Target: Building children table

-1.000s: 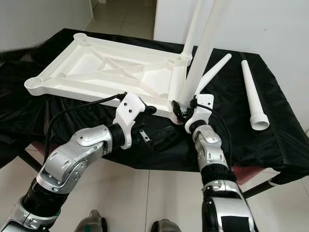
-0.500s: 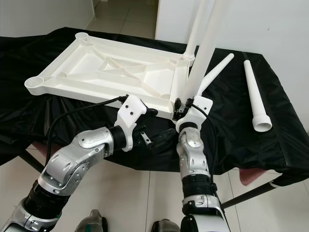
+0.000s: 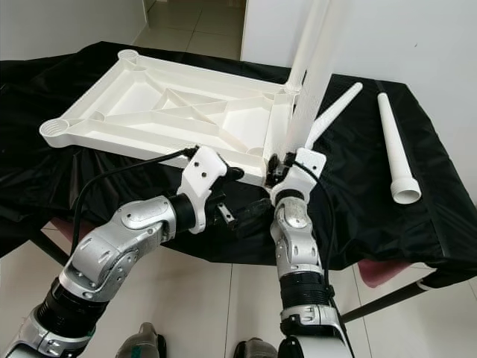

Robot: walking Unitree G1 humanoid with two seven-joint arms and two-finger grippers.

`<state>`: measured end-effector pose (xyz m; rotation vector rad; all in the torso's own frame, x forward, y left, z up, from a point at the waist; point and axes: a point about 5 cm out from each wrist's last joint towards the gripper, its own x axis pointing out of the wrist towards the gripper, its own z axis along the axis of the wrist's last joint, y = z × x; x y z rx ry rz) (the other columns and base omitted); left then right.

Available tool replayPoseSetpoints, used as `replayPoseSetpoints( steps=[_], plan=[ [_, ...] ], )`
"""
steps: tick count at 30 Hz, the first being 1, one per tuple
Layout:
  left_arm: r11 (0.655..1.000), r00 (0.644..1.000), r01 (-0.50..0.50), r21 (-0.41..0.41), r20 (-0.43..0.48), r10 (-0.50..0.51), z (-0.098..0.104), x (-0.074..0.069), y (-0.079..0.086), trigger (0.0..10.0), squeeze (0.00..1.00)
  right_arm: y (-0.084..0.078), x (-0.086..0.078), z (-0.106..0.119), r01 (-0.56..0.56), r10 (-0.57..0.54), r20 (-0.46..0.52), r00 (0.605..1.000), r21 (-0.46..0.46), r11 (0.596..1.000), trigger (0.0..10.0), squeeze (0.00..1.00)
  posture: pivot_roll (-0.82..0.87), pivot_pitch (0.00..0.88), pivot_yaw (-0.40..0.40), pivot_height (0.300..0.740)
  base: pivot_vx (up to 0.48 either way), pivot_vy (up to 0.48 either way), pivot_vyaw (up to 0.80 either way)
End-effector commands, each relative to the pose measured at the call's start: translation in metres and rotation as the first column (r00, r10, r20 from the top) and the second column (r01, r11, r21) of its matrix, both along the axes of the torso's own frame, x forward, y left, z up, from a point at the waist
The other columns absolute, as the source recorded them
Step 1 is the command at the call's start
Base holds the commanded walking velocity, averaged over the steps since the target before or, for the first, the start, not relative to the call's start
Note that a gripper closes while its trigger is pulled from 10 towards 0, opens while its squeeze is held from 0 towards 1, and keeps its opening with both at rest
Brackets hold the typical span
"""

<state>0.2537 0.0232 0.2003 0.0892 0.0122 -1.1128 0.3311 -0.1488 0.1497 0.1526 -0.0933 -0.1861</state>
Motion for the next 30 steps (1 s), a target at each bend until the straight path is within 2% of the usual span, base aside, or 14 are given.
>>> replayPoseSetpoints(
  steps=[1,7,8,9,11,15,21,26,30],
  plan=[
    [1.0,1.0,0.011,0.003,0.009,-0.011,0.001,-0.003,-0.002,10.0,0.0,-0.002,-0.002,-0.003,0.006,-0.006,-0.008,1.0,-0.004,1.0,10.0,1.0,0.08,0.0,-0.055,0.74,0.0,0.0,0.0],
    [1.0,1.0,0.014,0.003,0.009,-0.014,0.001,-0.003,-0.002,10.0,0.0,-0.003,-0.003,0.002,-0.026,0.026,0.017,1.0,-0.008,1.0,10.0,1.0,0.07,0.0,-0.055,0.74,0.0,0.0,0.0],
    [1.0,1.0,0.015,0.003,0.009,-0.015,0.001,-0.003,-0.002,10.0,0.0,-0.002,-0.001,0.003,-0.063,0.063,0.019,0.998,-0.011,0.998,10.0,0.43,0.07,0.0,-0.055,0.74,0.0,0.0,0.0],
    [1.0,1.0,0.016,0.003,0.01,-0.016,0.001,-0.003,-0.002,10.0,0.0,-0.001,0.0,0.003,-0.095,0.095,0.018,0.995,-0.012,0.995,10.0,0.0,0.07,0.0,-0.055,0.74,0.0,0.0,0.0],
    [1.0,1.0,0.016,0.002,0.01,-0.016,0.001,-0.003,-0.002,10.0,0.0,-0.001,0.001,0.003,-0.125,0.125,0.018,0.992,-0.006,0.992,10.0,0.0,0.07,0.0,-0.053,0.74,0.0,0.0,0.0],
    [1.0,1.0,0.017,0.002,0.009,-0.017,0.001,-0.004,-0.002,10.0,0.0,-0.009,0.01,0.006,-0.296,0.297,0.007,0.955,-0.044,0.954,10.0,0.0,0.07,0.0,-0.053,0.74,0.0,0.0,0.0],
    [1.0,1.0,0.016,0.002,0.01,-0.016,0.002,-0.003,-0.003,10.0,0.0,-0.02,0.016,0.005,-0.369,0.369,-0.019,0.929,-0.072,0.926,10.0,0.0,0.07,0.0,-0.053,0.74,0.0,0.0,0.0],
    [1.0,1.0,0.012,0.003,0.013,-0.012,0.003,-0.002,-0.001,10.0,0.0,-0.035,0.024,0.004,-0.475,0.471,-0.065,0.88,-0.169,0.864,10.0,0.0,0.08,0.004,-0.053,0.74,0.0,0.0,0.0],
    [1.0,1.0,0.007,0.002,0.016,-0.007,0.004,-0.001,-0.001,10.0,0.0,-0.039,0.027,0.003,-0.539,0.53,-0.097,0.842,-0.188,0.821,10.0,0.0,0.08,0.005,-0.051,0.74,0.0,0.0,0.0]
  ],
)
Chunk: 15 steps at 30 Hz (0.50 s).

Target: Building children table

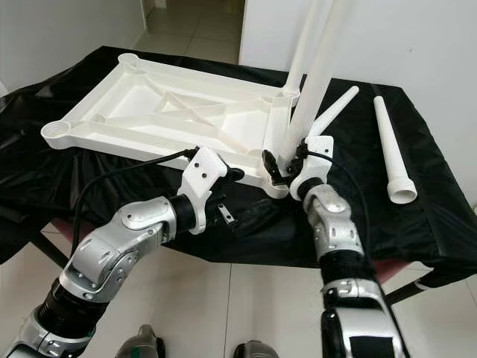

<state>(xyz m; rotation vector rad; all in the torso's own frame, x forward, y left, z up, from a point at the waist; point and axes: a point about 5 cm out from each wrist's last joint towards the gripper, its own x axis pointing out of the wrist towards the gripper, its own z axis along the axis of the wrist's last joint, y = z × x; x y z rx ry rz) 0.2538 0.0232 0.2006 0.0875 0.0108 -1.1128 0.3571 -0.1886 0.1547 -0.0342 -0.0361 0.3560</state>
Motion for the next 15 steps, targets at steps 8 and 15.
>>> replayPoseSetpoints(
  steps=[8,15],
  plan=[
    [1.0,1.0,-0.005,0.001,0.022,0.005,0.0054,0.0008,0.001,10.0,0.0,-0.0065,0.0043,-0.0039,-0.176,0.173,-0.057,0.983,-0.052,0.983,10.0,0.0,0.09,0.015,-0.047,0.74,0.0,0.0,0.0],
    [1.0,1.0,-0.009,-0.001,0.025,0.009,0.0068,0.0011,0.0019,10.0,0.0,-0.0052,0.0055,-0.0052,-0.246,0.241,-0.069,0.968,-0.072,0.967,9.1,0.0,0.09,0.019,-0.046,0.74,0.0,0.0,0.0]
  ],
)
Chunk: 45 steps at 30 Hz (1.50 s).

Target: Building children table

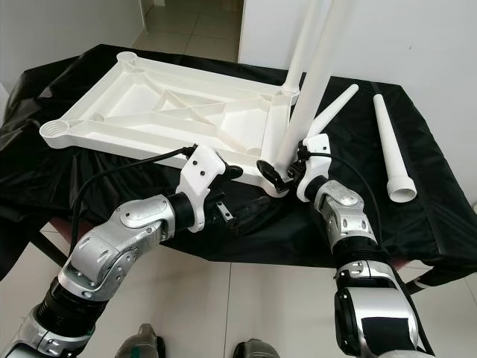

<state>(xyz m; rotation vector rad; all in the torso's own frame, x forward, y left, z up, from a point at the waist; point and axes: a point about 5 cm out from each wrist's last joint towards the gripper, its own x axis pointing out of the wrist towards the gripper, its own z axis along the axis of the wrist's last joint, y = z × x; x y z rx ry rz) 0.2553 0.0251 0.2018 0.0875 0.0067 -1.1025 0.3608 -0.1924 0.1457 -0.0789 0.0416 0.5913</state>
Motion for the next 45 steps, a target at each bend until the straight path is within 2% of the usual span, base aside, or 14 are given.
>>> replayPoseSetpoints(
  steps=[1,3,4,6,7,8,15,16,24,30,32,33,41,45],
  plan=[
    [1.0,1.0,-0.001,0.001,0.021,0.001,0.006,0.0,0.0,10.0,0.0,-0.002,0.003,0.003,-0.014,0.014,0.013,1.0,-0.021,1.0,6.9,0.0,0.09,0.022,-0.048,0.74,0.0,0.0,0.0],
    [1.0,1.0,-0.001,0.001,0.021,0.001,0.006,0.0,0.0,10.0,0.0,-0.002,0.003,0.003,-0.014,0.014,0.013,1.0,-0.021,1.0,6.9,0.0,0.09,0.022,-0.048,0.74,0.0,0.0,0.0],
    [1.0,1.0,-0.002,0.001,0.021,0.002,0.006,0.0,0.0,10.0,0.0,-0.003,0.004,0.003,-0.002,0.002,0.019,1.0,-0.027,1.0,5.8,0.0,0.09,0.022,-0.048,0.74,0.0,0.0,0.0],
    [1.0,1.0,-0.003,0.0,0.021,0.003,0.006,0.0,0.0,10.0,0.0,-0.005,0.006,0.005,0.017,-0.017,0.021,1.0,-0.028,0.999,1.4,0.0,0.09,0.025,-0.047,0.74,0.0,0.0,0.0],
    [1.0,1.0,-0.003,0.0,0.021,0.003,0.006,0.0,0.0,10.0,0.0,-0.005,0.006,0.005,0.017,-0.017,0.021,1.0,-0.028,0.999,1.4,0.0,0.09,0.025,-0.047,0.74,0.0,0.0,0.0],
    [1.0,1.0,-0.004,0.0,0.021,0.004,0.006,-0.001,0.0,10.0,0.0,-0.006,0.007,0.005,0.021,-0.021,0.023,1.0,-0.025,0.999,0.0,0.0,0.09,0.026,-0.047,0.74,0.0,0.0,0.0],
    [1.0,1.0,-0.003,-0.001,0.02,0.003,0.006,-0.001,0.0,10.0,0.0,-0.008,0.007,0.005,0.021,-0.021,0.024,1.0,-0.022,1.0,0.0,0.0,0.09,0.027,-0.047,0.74,0.0,0.0,0.0],
    [1.0,1.0,-0.002,-0.002,0.02,0.002,0.006,-0.001,0.0,10.0,0.0,-0.009,0.006,0.004,0.03,-0.03,0.022,0.999,-0.024,0.999,10.0,0.0,0.09,0.029,-0.046,0.74,0.0,0.0,0.0],
    [1.0,1.0,0.003,-0.003,0.019,-0.003,0.006,-0.001,-0.001,10.0,0.0,-0.01,0.004,-0.002,0.058,-0.058,0.002,0.998,-0.007,0.998,10.0,0.0,0.08,0.031,-0.043,0.74,0.0,0.0,0.0],
    [1.0,1.0,0.007,-0.003,0.018,-0.007,0.006,-0.002,-0.001,10.0,0.0,-0.011,0.005,-0.004,0.141,-0.141,0.01,0.99,-0.019,0.99,10.0,0.0,0.08,0.033,-0.042,0.74,0.0,0.0,0.0],
    [1.0,1.0,0.008,-0.003,0.018,-0.008,0.006,-0.002,-0.001,10.0,0.0,-0.011,0.005,-0.003,0.164,-0.164,0.015,0.986,-0.006,0.986,10.0,0.0,0.08,0.033,-0.042,0.74,0.0,0.0,0.0],
    [1.0,1.0,0.01,-0.003,0.016,-0.01,0.006,-0.003,-0.001,10.0,0.0,-0.007,0.005,0.0,0.201,-0.201,0.018,0.979,0.035,0.979,10.0,0.0,0.08,0.036,-0.042,0.74,0.0,0.0,0.0],
    [1.0,1.0,0.014,-0.002,0.014,-0.014,0.005,-0.003,-0.002,10.0,0.0,0.001,0.005,0.004,0.265,-0.267,0.007,0.964,0.102,0.959,10.0,0.0,0.07,0.038,-0.041,0.74,0.0,0.0,0.0],
    [1.0,1.0,0.016,-0.003,0.014,-0.016,0.005,-0.003,-0.003,10.0,0.0,0.005,0.005,0.006,0.331,-0.334,-0.009,0.943,0.146,0.932,10.0,0.0,0.07,0.04,-0.042,0.74,0.0,0.0,0.0]
  ],
)
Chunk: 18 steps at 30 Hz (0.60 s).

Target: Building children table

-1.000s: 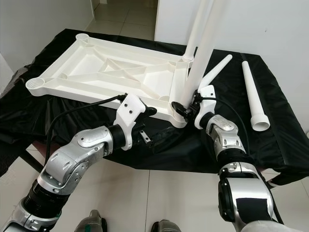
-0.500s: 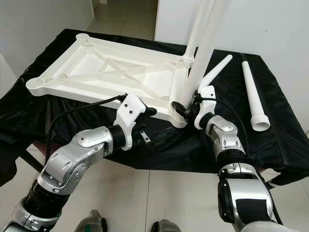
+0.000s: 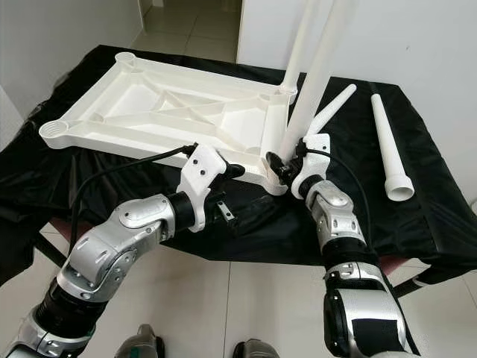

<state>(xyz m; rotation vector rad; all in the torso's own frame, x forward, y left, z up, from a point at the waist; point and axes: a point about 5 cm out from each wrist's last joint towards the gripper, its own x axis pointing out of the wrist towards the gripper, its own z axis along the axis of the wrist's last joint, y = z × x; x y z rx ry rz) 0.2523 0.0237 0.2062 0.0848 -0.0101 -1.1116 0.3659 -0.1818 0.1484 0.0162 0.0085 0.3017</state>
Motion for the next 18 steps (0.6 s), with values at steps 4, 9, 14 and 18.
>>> replayPoseSetpoints(
  steps=[4,9,14,18],
  plan=[
    [1.0,1.0,0.007,0.007,0.0,-0.007,0.001,-0.001,-0.001,10.0,0.0,-0.001,-0.002,0.004,0.112,-0.113,0.009,0.994,0.08,0.991,10.0,0.0,0.07,0.04,-0.042,0.74,0.0,0.0,0.0],
    [1.0,1.0,0.005,0.007,-0.002,-0.005,0.001,-0.002,-0.001,10.0,0.0,0.003,-0.004,0.007,0.177,-0.18,0.024,0.983,0.1,0.979,10.0,0.0,0.07,0.041,-0.044,0.74,0.0,0.0,0.0],
    [1.0,1.0,0.005,0.006,-0.003,-0.005,0.001,-0.002,-0.001,10.0,0.0,0.012,-0.009,0.01,0.282,-0.289,0.037,0.957,0.125,0.951,10.0,0.0,0.07,0.039,-0.047,0.74,0.0,0.0,0.0],
    [1.0,1.0,0.003,0.005,-0.002,-0.003,0.001,-0.001,-0.001,10.0,0.0,0.019,-0.014,0.009,0.352,-0.362,0.041,0.931,0.152,0.923,10.0,0.0,0.08,0.037,-0.049,0.74,0.0,0.0,0.0]
  ],
)
